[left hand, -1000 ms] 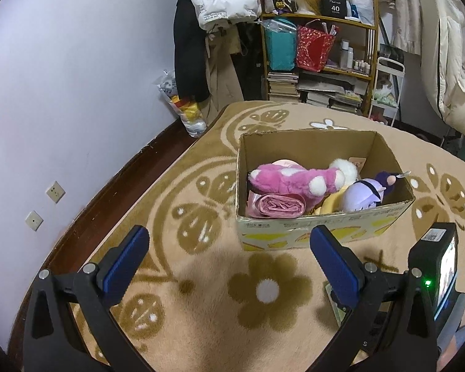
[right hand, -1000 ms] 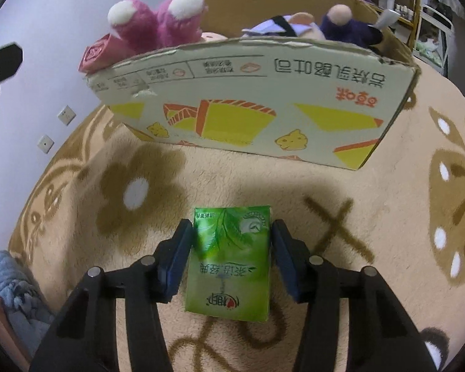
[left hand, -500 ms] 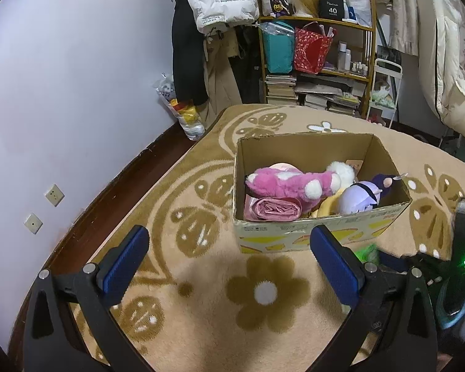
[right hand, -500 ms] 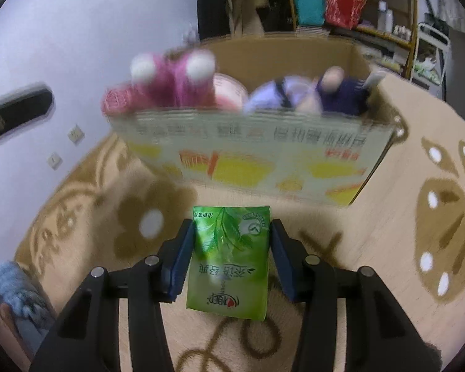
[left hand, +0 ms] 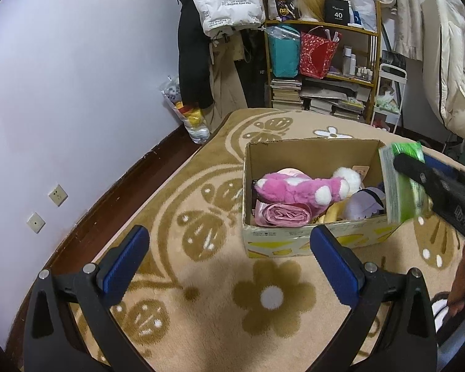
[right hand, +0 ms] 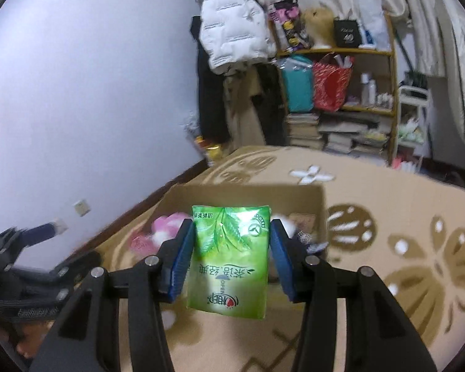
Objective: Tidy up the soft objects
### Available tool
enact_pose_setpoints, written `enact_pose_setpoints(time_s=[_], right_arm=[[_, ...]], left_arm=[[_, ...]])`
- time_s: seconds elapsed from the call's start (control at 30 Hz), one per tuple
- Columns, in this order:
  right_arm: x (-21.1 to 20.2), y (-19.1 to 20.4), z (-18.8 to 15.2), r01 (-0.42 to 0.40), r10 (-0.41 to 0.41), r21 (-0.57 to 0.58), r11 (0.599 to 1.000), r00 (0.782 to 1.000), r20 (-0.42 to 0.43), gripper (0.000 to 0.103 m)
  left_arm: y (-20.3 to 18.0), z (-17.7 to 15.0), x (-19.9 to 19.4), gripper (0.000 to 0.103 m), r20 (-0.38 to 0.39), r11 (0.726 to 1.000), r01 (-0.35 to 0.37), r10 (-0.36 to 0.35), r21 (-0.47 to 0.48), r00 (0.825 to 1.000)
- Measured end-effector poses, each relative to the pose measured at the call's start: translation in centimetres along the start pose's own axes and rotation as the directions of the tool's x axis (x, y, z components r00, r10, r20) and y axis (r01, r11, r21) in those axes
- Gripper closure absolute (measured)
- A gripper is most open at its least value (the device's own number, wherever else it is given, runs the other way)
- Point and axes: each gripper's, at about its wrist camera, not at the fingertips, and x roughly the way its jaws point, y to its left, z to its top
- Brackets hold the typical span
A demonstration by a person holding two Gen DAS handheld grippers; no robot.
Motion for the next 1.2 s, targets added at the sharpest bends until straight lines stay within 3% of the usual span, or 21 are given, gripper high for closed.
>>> enact_pose_setpoints(time_s=[0.13,0.4,0.5,0.6,0.83,1.07,1.13,1.2], right_arm=[[1.8,-1.2,1.6,0.060,-0.060,0.015,0.998,0.998,-0.022,0.050],[4.6,-2.7,1.8,0.078,-0.076,0.014,0.997,0.991,-0.108,0.048],[4.6,-2.8,1.9,0.074,-0.072,0.013,0.997,0.993,-0.098,0.031],[4.4,-3.0,2.2,0.080,-0.079,0.013,0.997,0.993,-0.087,0.029],[2.1,-3.3,2.3,0.092,-0.090,0.030,0.995,0.993,-0.072,0.015],[-0.9,-2.9,2.2,0.106,-0.104,0.025,0.994,0.992,-0.068,0.012],[-2.2,-2.4,2.1,0.107,-0.107,0.011,0.994,0.993,-0.055,0.001],[-3.4,-1.7,1.8,0.112,-0.112,-0.004,0.994,0.993,-0.032,0.000]], left_arm=[[-0.1,0.0,0.0,0.001,0.002,1.000,0.002,-0.002,0.002,1.000],[-0.6,0.0,-0.3,0.001,0.034,1.000,-0.019,0.018,0.025,0.999],[-0.8,0.0,-0.3,0.000,0.034,0.999,-0.031,0.030,0.037,0.999],[-0.7,-0.1,-0.3,0.000,0.029,0.999,-0.022,0.021,0.029,0.999],[0.0,0.2,-1.5,0.000,0.056,1.000,0.005,-0.005,-0.008,0.998],[0.2,0.0,-3.0,0.000,0.082,1.000,-0.005,0.005,-0.008,0.997],[0.2,0.0,-3.9,0.000,0.092,1.000,0.017,-0.016,-0.015,0.996],[0.5,0.0,-4.9,0.000,0.115,0.999,0.027,-0.023,-0.032,0.993]])
